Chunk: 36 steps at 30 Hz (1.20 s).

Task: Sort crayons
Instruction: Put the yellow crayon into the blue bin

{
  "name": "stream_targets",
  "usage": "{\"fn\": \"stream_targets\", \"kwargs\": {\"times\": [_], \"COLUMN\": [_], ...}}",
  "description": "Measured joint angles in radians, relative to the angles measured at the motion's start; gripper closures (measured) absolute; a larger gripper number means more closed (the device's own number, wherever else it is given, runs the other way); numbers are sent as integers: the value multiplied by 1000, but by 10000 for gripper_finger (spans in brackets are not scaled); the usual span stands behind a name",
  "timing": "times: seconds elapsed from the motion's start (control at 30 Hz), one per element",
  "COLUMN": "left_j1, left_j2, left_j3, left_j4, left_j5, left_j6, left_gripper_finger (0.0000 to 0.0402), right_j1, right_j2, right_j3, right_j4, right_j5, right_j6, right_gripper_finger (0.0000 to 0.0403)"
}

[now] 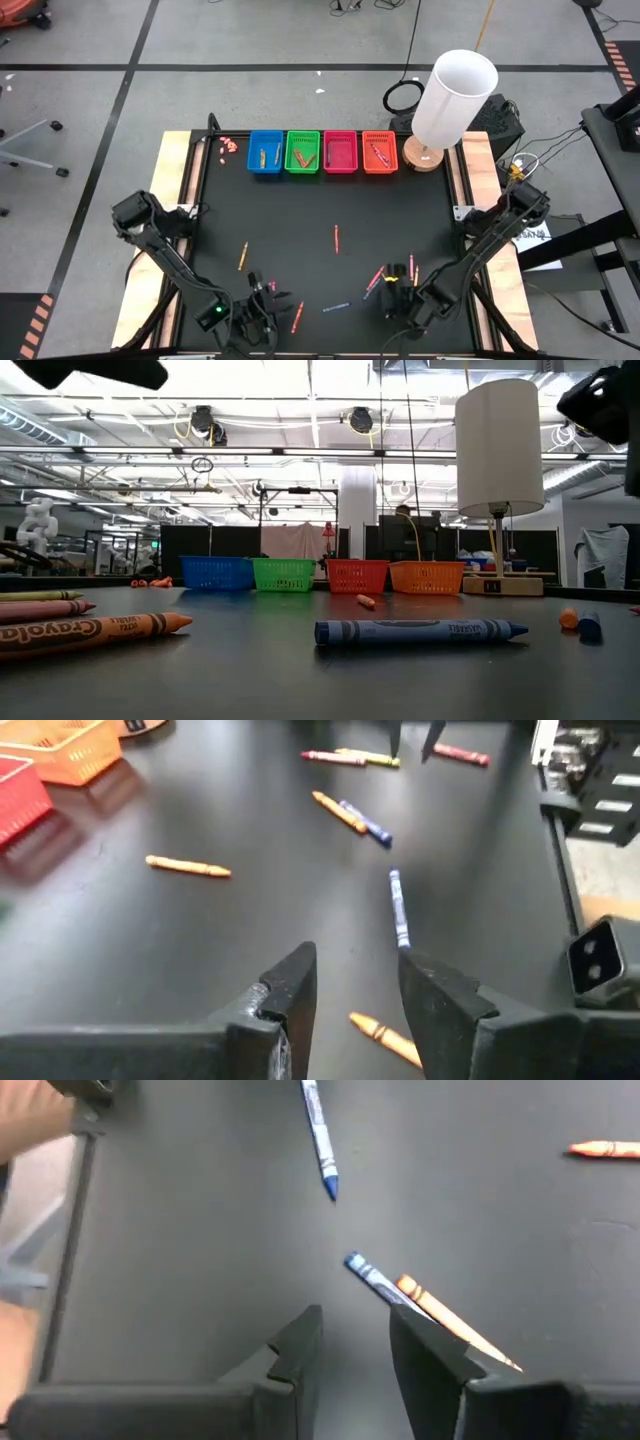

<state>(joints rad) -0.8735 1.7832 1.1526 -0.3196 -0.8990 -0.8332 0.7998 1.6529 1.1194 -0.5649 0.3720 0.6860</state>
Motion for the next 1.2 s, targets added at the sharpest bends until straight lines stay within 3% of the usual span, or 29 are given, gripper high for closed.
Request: {"fn": "stream_targets", "kwargs": {"times": [0.13,0.27,0.5,0.67,1.2], "left_j1": [1,1,1,2,2], "left_j2": [44,73,79,79,79], "left_j3": [0,0,0,0,0], "left_j4": [27,18,22,22,23], "left_j5": [0,4,27,27,30], "left_j6": [-6,-44,-44,-44,-51], "left_gripper_finger": [260,260,260,260,260], "right_j1": [-7,-21,-21,-12,8], "right_j2": [31,29,25,25,77], "right_j3": [0,0,0,0,-18], "right_j4": [-47,-165,-455,-501,-475], "right_j5": [24,13,-121,-209,-221], "right_j6": [39,267,689,904,1053], "right_gripper_finger": [300,300,300,300,300]}}
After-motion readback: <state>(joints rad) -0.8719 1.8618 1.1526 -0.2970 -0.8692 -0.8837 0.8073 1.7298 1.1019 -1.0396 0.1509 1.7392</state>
